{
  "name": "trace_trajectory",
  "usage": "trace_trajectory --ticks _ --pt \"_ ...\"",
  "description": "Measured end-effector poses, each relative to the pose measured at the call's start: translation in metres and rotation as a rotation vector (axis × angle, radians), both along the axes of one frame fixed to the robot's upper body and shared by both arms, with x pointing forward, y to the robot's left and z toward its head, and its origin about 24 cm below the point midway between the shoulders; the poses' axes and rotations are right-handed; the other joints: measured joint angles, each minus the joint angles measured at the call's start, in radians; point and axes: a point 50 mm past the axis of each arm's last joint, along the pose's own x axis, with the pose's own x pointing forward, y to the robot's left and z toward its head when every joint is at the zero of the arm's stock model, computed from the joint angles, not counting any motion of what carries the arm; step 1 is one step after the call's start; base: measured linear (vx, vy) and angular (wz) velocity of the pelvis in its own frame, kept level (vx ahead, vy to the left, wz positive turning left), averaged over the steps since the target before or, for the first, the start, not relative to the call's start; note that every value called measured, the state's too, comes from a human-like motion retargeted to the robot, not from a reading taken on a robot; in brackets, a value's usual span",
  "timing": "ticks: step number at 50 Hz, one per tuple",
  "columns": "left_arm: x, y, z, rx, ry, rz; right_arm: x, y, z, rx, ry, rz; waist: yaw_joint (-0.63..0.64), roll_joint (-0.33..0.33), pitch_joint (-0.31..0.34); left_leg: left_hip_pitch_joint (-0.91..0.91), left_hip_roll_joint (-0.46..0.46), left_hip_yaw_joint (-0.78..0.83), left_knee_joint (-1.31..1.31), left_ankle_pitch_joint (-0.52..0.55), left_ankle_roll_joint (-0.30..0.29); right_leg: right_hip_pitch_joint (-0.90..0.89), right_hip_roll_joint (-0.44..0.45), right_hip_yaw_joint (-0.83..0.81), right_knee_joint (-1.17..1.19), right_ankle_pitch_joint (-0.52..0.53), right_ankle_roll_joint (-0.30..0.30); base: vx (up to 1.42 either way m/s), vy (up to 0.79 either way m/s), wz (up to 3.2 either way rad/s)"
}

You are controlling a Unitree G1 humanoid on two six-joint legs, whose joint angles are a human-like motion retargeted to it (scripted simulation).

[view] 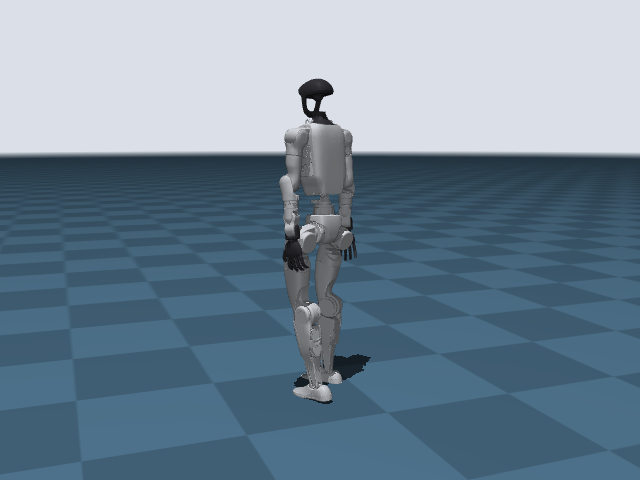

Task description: In place motions

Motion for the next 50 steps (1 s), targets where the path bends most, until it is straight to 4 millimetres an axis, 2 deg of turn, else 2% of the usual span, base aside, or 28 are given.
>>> trace_trajectory --ticks 2,5,8,10,13,17,21,25,26,27,28,30,32,36,40,43,45,47,50 --pt "-0.004 0.011 0.001 0.005 0.018 -0.052 0.011 0.005 0.001 0.014 -0.051 0.001 -0.048 -0.004 0.022 -0.003 0.021 0.081 0.002 0.0 -0.005 -0.021 -0.003 -0.031 0.012 0.0 -0.019 -0.37 0.07 -2.11" --pt "-0.01 0.03 0.004 0.044 0.053 -0.156 0.012 0.009 0.001 0.03 -0.072 -0.009 -0.106 0.012 0.023 0.012 0.048 0.176 -0.02 -0.004 0.008 -0.055 -0.035 -0.22 0.012 -0.064 -0.089 -0.36 0.04 -2.07" --pt "-0.022 0.036 0.004 0.07 0.103 -0.215 0.0 0.002 0.0 0.027 -0.021 0.01 -0.086 0.018 0.005 0.04 0.062 0.348 -0.057 -0.015 0.02 -0.076 -0.08 -0.449 0.016 -0.147 -0.057 -0.21 0.01 -3.07" --pt "-0.029 0.034 0.004 0.054 0.118 -0.217 -0.007 -0.003 0.0 0.006 -0.003 0.011 -0.069 0.023 -0.008 0.051 0.072 0.432 -0.071 -0.025 0.019 -0.084 -0.106 -0.585 0.023 -0.173 -0.063 -0.26 -0.02 -3.19" --pt "-0.03 0.026 0.003 0.01 0.108 -0.196 -0.005 -0.015 0.002 -0.042 -0.024 -0.044 -0.076 0.041 -0.019 0.074 0.103 0.646 -0.08 -0.056 0.004 -0.055 -0.152 -0.909 0.039 -0.211 -0.061 -0.37 0.06 -3.52" --pt "-0.021 0.014 0.001 -0.012 0.082 -0.201 0.003 -0.027 0.006 -0.051 -0.062 -0.176 -0.108 0.071 -0.034 0.107 0.119 0.898 -0.09 -0.087 -0.028 -0.011 -0.168 -1.183 0.07 -0.246 -0.061 -0.34 0.04 -3.26" --pt "-0.015 0.003 -0.001 -0.03 0.047 -0.202 0.0 -0.04 0.008 -0.067 -0.074 -0.297 -0.072 0.096 -0.07 0.135 0.105 1.082 -0.099 -0.104 -0.081 0.036 -0.149 -1.367 0.087 -0.285 -0.056 -0.16 0.0 -3.54" --pt "-0.011 -0.001 -0.002 -0.036 0.019 -0.214 -0.009 -0.047 0.009 -0.103 -0.065 -0.367 -0.04 0.11 -0.099 0.155 0.079 1.191 -0.102 -0.104 -0.129 0.072 -0.117 -1.37 0.067 -0.299 -0.055 -0.07 -0.13 -2.7" --pt "-0.01 0.0 -0.002 -0.035 0.017 -0.22 -0.014 -0.046 0.008 -0.111 -0.049 -0.385 -0.049 0.115 -0.105 0.166 0.074 1.211 -0.1 -0.099 -0.139 0.067 -0.094 -1.374 0.041 -0.284 -0.094 -0.02 -0.14 -2.16" --pt "-0.009 0.001 -0.002 -0.033 0.016 -0.226 -0.019 -0.046 0.008 -0.118 -0.034 -0.4 -0.048 0.116 -0.113 0.176 0.067 1.233 -0.098 -0.093 -0.147 0.06 -0.081 -1.341 0.029 -0.277 -0.112 0.04 -0.15 -2.33" --pt "-0.009 0.002 -0.002 -0.033 0.019 -0.23 -0.023 -0.044 0.007 -0.121 -0.018 -0.411 -0.03 0.112 -0.121 0.184 0.059 1.261 -0.099 -0.084 -0.155 0.046 -0.09 -1.233 0.049 -0.287 -0.09 0.04 -0.23 -2.0" --pt "-0.009 0.002 -0.002 -0.022 0.027 -0.251 -0.042 -0.038 0.004 -0.12 0.043 -0.465 -0.055 0.133 -0.132 0.191 0.074 1.194 -0.085 -0.047 -0.159 0.036 -0.091 -1.201 0.052 -0.28 -0.099 0.09 -0.17 -1.3" --pt "-0.005 0.001 -0.002 -0.021 0.009 -0.254 -0.054 -0.031 0.003 -0.112 0.094 -0.496 -0.063 0.126 -0.134 0.219 0.06 1.207 -0.076 -0.01 -0.161 0.053 -0.075 -1.169 0.027 -0.286 -0.104 0.07 -0.11 -1.03" --pt "0.001 -0.002 -0.002 -0.033 -0.016 -0.28 -0.079 -0.015 0.0 -0.09 0.175 -0.54 -0.102 0.121 -0.157 0.25 0.06 1.163 -0.04 0.087 -0.125 0.083 -0.087 -1.158 -0.012 -0.268 -0.082 0.1 -0.15 -0.47" --pt "0.003 -0.008 -0.003 -0.027 -0.024 -0.321 -0.106 -0.003 0.001 -0.093 0.273 -0.554 -0.06 0.048 -0.174 0.283 0.038 1.084 0.074 0.219 -0.022 0.124 -0.136 -1.092 -0.069 -0.244 -0.086 0.22 -0.13 -0.98" --pt "0.001 -0.007 -0.003 0.007 -0.004 -0.326 -0.105 0.0 0.002 -0.089 0.306 -0.511 -0.038 -0.01 -0.162 0.259 0.074 0.981 0.257 0.269 0.052 0.144 -0.199 -1.029 -0.083 -0.231 -0.085 0.13 -0.08 -0.96" --pt "0.001 -0.006 -0.002 0.019 0.006 -0.315 -0.097 0.0 0.001 -0.081 0.297 -0.473 -0.038 -0.032 -0.153 0.214 0.124 0.908 0.409 0.264 0.07 0.154 -0.226 -1.0 -0.093 -0.221 -0.085 0.09 -0.09 -0.91" --pt "-0.001 -0.005 -0.002 0.012 0.018 -0.288 -0.077 -0.001 -0.001 -0.055 0.251 -0.409 -0.053 -0.026 -0.151 0.108 0.183 0.778 0.569 0.203 0.031 0.158 -0.221 -0.972 -0.119 -0.201 -0.086 0.06 -0.04 -0.91" --pt "-0.004 -0.005 -0.002 0.004 0.025 -0.25 -0.045 0.0 -0.003 -0.008 0.163 -0.331 -0.092 -0.003 -0.15 -0.006 0.226 0.658 0.646 0.147 0.005 0.161 -0.201 -0.963 -0.161 -0.168 -0.086 0.02 -0.04 -0.71"
